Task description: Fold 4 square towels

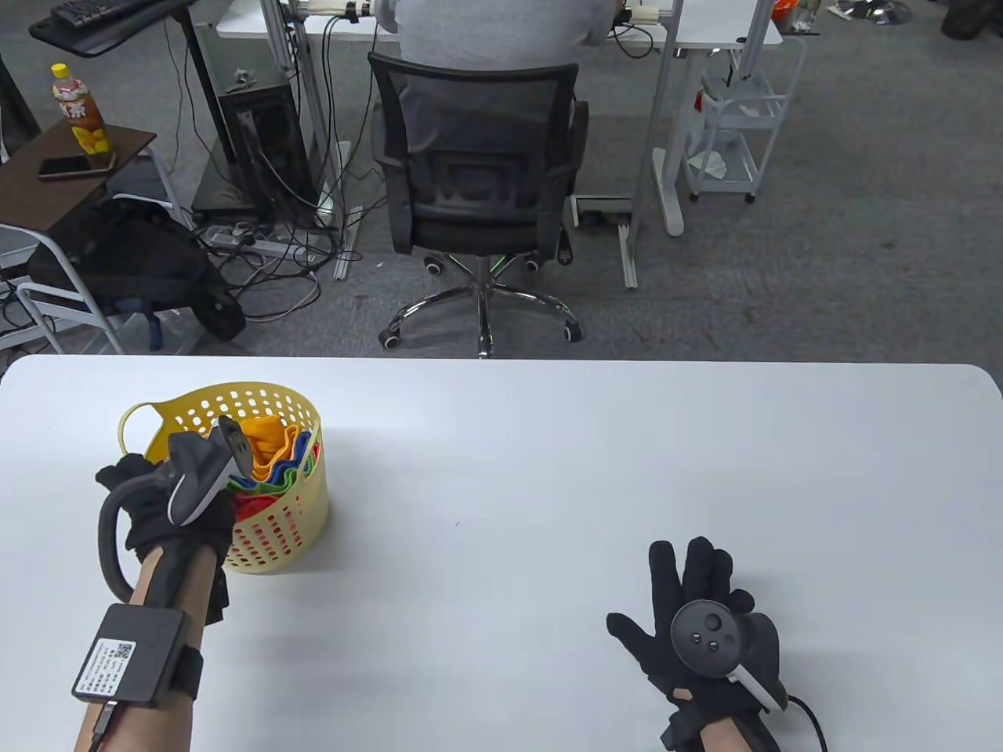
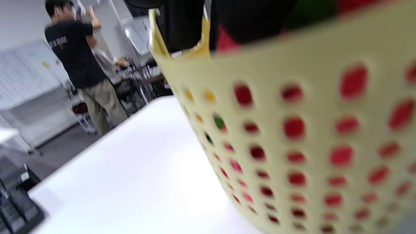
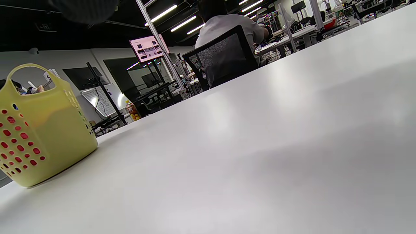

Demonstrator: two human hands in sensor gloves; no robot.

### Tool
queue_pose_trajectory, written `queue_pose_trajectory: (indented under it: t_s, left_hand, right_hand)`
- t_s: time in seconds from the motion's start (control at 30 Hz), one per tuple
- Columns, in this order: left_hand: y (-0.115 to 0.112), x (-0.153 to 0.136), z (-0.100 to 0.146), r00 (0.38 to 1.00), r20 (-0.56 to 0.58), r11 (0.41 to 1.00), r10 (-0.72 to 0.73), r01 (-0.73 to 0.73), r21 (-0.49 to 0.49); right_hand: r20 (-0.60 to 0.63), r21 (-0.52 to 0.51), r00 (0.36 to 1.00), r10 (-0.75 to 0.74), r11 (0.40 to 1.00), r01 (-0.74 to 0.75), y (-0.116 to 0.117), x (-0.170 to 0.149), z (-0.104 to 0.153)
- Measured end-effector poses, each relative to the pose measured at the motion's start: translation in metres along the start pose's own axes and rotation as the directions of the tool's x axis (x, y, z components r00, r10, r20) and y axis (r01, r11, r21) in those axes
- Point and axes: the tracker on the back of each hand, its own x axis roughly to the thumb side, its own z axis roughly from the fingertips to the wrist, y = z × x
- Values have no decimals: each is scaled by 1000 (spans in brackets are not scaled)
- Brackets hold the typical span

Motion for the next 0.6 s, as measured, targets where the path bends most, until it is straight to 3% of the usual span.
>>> queue_pose_trajectory:
  t_s: [0.07, 0.17, 0.3, 0.43, 0.6]
  left_hand:
    - [26, -12, 9, 998, 15, 997, 53, -54, 52]
    - [67, -35, 26, 964, 50, 959, 261, -264, 97]
    - [109, -66, 47, 899, 62, 869, 433, -435, 236]
    - [133, -96, 63, 714, 127, 681, 689, -697, 223]
    - [143, -113, 79, 362, 291, 340, 886, -932, 124]
  right_hand:
    - [2, 5, 1000, 2, 1000, -2, 1, 0, -1]
    - [3, 2, 1000, -1, 1000, 1, 2, 0, -2]
    - [-2, -13, 1000, 2, 1000, -2, 0, -2, 0]
    - [-6, -26, 1000, -5, 1000, 5, -2, -3, 3]
    - [-5, -41, 1000, -13, 999, 12, -4, -4, 3]
